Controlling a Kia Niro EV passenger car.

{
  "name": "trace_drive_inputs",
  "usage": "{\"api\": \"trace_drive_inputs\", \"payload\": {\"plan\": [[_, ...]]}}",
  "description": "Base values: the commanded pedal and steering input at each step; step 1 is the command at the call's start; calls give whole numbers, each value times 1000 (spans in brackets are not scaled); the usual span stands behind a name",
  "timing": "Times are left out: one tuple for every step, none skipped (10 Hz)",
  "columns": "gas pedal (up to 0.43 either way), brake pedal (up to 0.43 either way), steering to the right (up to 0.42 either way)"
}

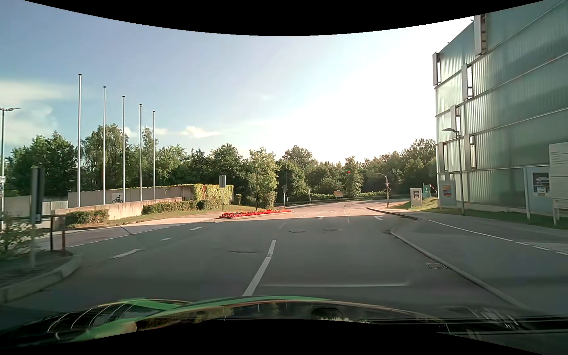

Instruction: Follow the waypoints while adhering to traffic rules and regulations

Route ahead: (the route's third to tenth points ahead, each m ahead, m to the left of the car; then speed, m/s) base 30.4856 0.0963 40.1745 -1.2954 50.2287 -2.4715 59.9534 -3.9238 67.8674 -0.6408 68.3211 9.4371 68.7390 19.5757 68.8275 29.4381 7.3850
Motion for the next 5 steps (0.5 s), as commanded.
{"api": "trace_drive_inputs", "payload": {"plan": [[0,0,13],[0,0,15],[39,0,17],[39,0,17],[39,0,17]]}}
